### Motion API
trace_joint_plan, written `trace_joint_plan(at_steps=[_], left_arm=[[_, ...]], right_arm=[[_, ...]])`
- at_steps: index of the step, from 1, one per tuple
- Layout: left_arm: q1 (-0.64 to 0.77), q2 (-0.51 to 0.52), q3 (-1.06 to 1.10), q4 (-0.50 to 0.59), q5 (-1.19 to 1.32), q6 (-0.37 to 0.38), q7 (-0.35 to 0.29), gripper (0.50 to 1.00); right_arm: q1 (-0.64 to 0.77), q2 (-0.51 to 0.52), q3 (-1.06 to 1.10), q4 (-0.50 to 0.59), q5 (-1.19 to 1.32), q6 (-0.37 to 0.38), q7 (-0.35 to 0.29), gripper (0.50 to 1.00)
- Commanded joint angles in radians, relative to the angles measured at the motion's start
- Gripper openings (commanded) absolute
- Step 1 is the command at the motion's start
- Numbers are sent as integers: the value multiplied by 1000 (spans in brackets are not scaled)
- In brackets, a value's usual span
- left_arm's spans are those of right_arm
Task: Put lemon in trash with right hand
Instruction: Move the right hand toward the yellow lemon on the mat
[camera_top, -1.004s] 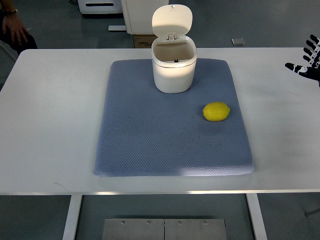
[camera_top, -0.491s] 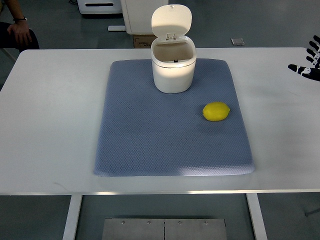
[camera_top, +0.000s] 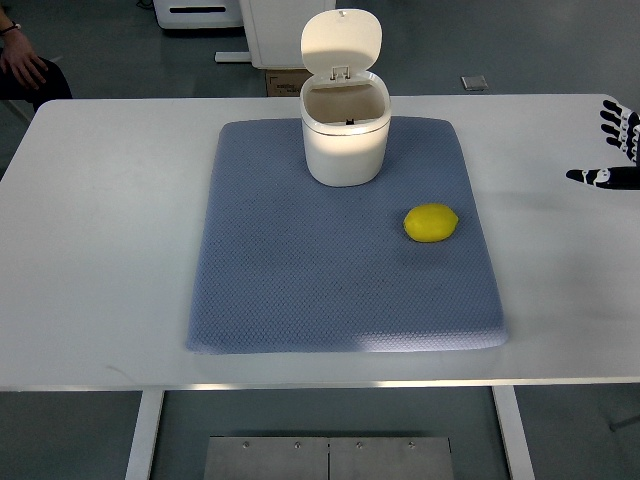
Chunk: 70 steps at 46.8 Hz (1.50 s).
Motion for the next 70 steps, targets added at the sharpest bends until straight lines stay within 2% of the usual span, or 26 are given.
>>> trace_joint_plan(at_steps=[1, 18, 30, 47, 62, 70], left_arm=[[0, 0, 0, 0, 0, 0, 0, 1000], [0, 0, 0, 0, 0, 0, 0, 1000], [0, 0, 0, 0, 0, 0, 0, 1000], [0, 0, 0, 0, 0, 0, 0, 1000], [0, 0, 0, 0, 0, 0, 0, 1000], [0, 0, 0, 0, 0, 0, 0, 1000]], right_arm=[[31, -1, -30, 30, -23, -43, 0, 989], [136, -18, -96, 189, -65, -158, 0, 991], [186, -95, -166, 402, -138, -295, 0, 993], [218, -199, -291, 629, -287, -456, 0, 993], [317, -193, -380, 674, -293, -467, 0, 995], [433, -133, -533, 674, -295, -465, -20, 998]])
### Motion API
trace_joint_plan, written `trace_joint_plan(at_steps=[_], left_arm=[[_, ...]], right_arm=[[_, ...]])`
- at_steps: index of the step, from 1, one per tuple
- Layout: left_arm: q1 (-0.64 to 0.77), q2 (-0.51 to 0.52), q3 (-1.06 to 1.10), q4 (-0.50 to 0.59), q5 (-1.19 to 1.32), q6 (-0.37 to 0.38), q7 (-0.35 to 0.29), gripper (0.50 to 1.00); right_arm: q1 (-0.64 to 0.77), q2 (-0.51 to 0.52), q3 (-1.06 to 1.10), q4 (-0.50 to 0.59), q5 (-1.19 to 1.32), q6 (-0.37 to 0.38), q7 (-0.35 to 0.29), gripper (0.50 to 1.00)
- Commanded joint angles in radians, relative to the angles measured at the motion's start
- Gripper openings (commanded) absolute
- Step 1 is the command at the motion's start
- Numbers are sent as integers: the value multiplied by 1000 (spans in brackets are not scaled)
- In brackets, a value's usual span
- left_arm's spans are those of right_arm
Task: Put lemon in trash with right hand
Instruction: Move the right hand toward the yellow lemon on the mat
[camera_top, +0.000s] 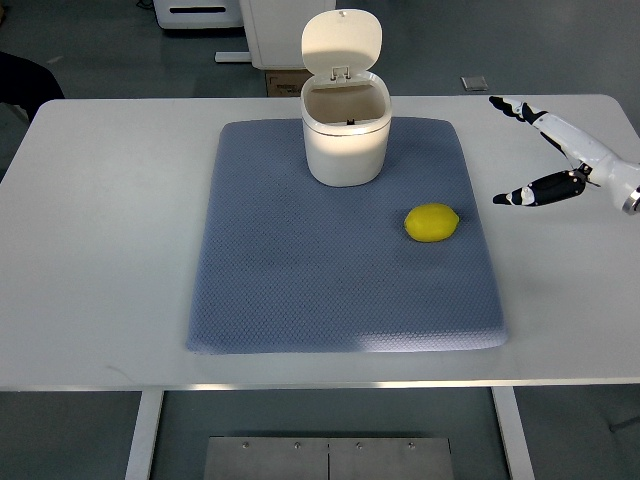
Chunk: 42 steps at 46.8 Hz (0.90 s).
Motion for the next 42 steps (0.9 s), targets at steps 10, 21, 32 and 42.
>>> trace_joint_plan(at_steps=[10, 21, 32, 42], left_arm=[[0, 0, 0, 0, 0, 0, 0, 1000], [0, 0, 0, 0, 0, 0, 0, 1000], [2, 0, 0, 0, 0, 0, 0, 1000], [0, 0, 0, 0, 0, 0, 0, 1000]], right_arm=[[151, 109, -211, 1, 2, -1, -82, 996], [247, 220, -361, 7, 9, -1, -180, 998], [278, 281, -412, 7, 17, 2, -229, 996], [283, 349, -423, 6, 35, 0, -284, 991]])
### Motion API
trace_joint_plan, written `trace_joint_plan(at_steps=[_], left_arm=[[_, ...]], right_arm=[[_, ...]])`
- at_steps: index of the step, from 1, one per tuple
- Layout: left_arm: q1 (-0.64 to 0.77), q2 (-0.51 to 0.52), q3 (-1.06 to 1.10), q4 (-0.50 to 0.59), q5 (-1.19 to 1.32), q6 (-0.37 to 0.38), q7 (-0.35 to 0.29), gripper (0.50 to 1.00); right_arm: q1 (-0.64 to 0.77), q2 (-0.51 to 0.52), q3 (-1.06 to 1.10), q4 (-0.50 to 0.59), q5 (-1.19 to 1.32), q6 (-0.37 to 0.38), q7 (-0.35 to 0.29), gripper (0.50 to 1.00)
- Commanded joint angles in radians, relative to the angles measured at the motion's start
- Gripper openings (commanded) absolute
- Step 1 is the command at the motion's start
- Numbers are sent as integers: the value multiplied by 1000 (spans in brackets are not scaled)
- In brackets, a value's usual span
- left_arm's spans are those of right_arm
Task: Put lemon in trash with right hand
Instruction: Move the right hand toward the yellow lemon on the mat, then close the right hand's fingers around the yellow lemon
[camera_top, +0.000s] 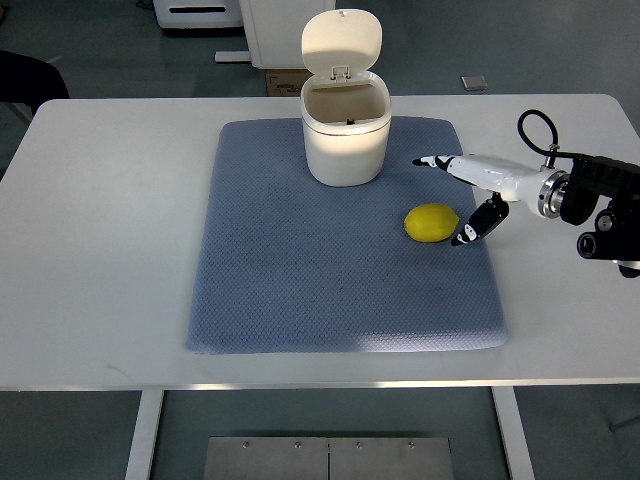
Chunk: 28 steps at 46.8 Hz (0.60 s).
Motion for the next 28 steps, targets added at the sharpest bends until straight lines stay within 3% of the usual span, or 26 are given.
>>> trace_joint_plan(at_steps=[1, 11, 28], left_arm=[[0, 0, 0, 0, 0, 0, 0, 1000], [0, 0, 0, 0, 0, 0, 0, 1000], [0, 0, 0, 0, 0, 0, 0, 1000]], right_arm=[[-1, 22, 0, -2, 16, -1, -12, 989], [-24, 48, -2, -8, 71, -1, -13, 926], [-118, 47, 3, -49, 151, -2, -10, 872]])
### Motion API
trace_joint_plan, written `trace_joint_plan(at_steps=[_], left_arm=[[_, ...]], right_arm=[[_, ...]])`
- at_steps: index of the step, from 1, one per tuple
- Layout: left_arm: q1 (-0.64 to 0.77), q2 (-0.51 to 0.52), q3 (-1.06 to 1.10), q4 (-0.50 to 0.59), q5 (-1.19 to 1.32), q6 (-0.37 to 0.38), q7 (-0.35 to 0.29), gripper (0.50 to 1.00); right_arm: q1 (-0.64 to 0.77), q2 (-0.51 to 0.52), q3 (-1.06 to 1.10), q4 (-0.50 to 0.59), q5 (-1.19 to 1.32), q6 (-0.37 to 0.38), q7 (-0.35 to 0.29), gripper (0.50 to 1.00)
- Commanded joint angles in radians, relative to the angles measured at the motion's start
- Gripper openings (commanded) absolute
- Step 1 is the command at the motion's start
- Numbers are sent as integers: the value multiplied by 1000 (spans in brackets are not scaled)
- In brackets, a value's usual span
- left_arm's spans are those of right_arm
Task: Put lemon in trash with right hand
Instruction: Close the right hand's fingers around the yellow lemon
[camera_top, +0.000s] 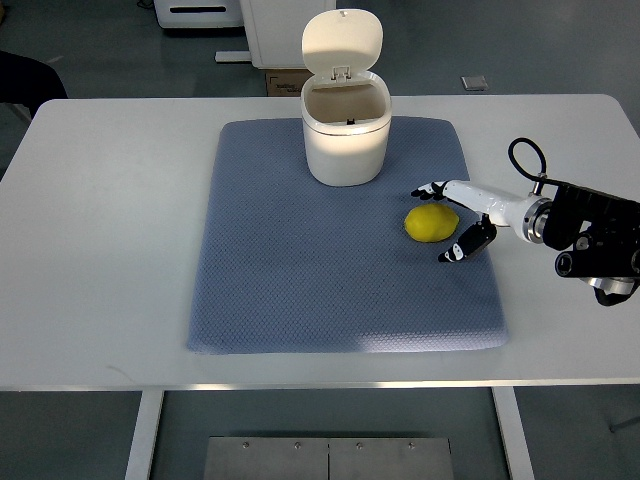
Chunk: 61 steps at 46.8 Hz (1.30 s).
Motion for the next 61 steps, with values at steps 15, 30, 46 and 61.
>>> trace_joint_plan(at_steps=[15, 30, 46, 61], left_arm=[[0, 0, 0, 0, 0, 0, 0, 1000], [0, 0, 0, 0, 0, 0, 0, 1000], [0, 0, 0, 0, 0, 0, 0, 1000], [0, 0, 0, 0, 0, 0, 0, 1000]], right_arm=[[-37, 0, 16, -22, 127, 0, 9, 849], [-35, 1, 37, -22, 182, 0, 6, 822], [-35, 3, 66, -19, 185, 0, 2, 803], [-37, 16, 66, -19, 185, 0, 3, 751]])
